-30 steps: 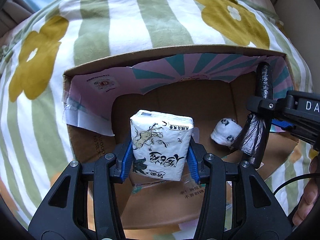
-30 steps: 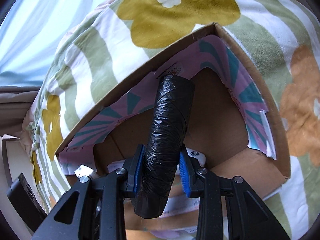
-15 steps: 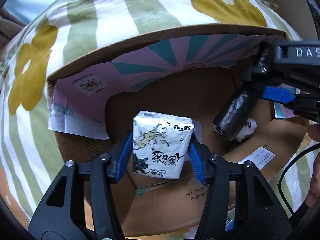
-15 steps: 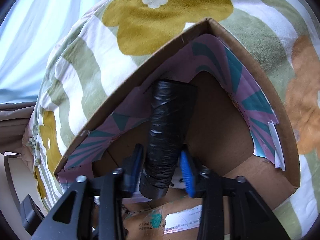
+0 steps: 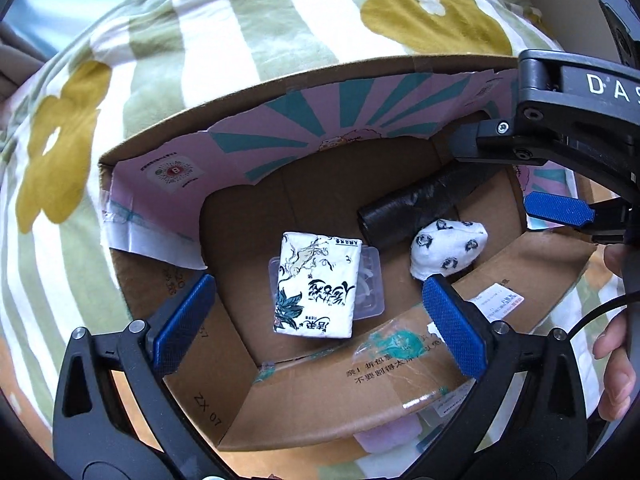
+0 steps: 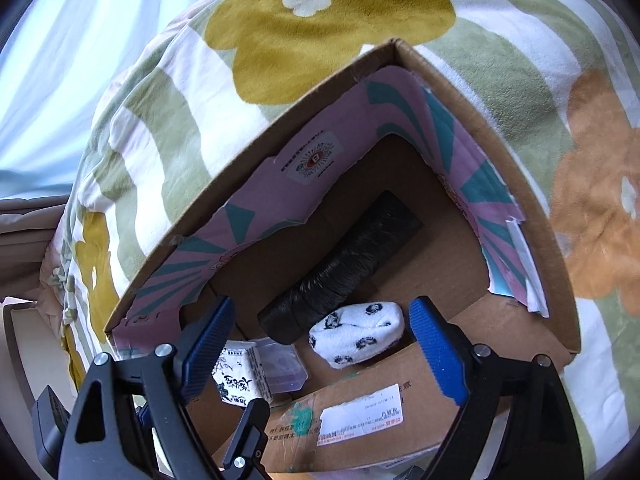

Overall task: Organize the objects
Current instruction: 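Open the left tool to drop the tissue pack while the right tool releases the black roll into the box, then withdraw both tools from the box back toward the remaining items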

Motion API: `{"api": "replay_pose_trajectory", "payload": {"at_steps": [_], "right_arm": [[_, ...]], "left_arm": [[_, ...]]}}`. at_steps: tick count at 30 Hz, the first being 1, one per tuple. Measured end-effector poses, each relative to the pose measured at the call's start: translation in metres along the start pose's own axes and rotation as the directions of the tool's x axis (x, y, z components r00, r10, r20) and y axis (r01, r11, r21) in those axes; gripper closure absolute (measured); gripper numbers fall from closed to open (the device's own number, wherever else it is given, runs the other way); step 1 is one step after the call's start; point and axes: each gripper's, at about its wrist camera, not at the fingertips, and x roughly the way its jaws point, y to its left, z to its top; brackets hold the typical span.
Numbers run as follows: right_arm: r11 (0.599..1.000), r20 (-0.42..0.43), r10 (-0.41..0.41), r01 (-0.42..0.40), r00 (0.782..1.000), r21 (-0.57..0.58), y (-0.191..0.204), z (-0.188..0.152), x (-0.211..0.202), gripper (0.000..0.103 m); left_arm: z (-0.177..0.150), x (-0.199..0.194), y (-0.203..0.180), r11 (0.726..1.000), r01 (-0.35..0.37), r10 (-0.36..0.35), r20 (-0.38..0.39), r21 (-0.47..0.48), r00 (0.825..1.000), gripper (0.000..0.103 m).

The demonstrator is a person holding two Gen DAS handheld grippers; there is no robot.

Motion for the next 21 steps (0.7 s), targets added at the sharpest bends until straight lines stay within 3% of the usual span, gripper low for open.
{"api": "replay_pose_trajectory", "payload": {"at_steps": [14, 15, 16, 17, 21], "right_arm": [[0.994, 0.073, 0.002, 0.007, 0.997, -0.112, 0.018, -0.03, -0.084, 0.016], [0.993, 0.082, 0.009, 0.001, 0.997, -0.121, 0.017, -0.034, -0.093, 0.014], [0.992, 0.088, 0.014, -0.003, 0.996, -0.127, 0.017, -0.039, -0.101, 0.004], [0.991, 0.092, 0.018, -0.006, 0.996, -0.133, 0.016, -0.043, -0.108, 0.0], [0.982, 0.108, 0.022, -0.001, 0.994, -0.186, 0.014, -0.056, -0.131, 0.001]], "left_arm": [[-0.016, -0.09, -0.012, 1.0, -0.028, 0.028, 0.071, -0.005, 0.997, 0.0], [-0.02, -0.099, -0.014, 1.0, -0.029, 0.03, 0.078, -0.007, 0.997, 0.0], [-0.024, -0.108, -0.015, 1.0, -0.029, 0.03, 0.082, -0.012, 0.996, 0.0], [-0.028, -0.116, -0.016, 0.999, -0.029, 0.031, 0.087, -0.018, 0.996, 0.0], [-0.045, -0.145, -0.02, 0.998, -0.034, 0.039, 0.108, -0.047, 0.993, 0.0]]}}
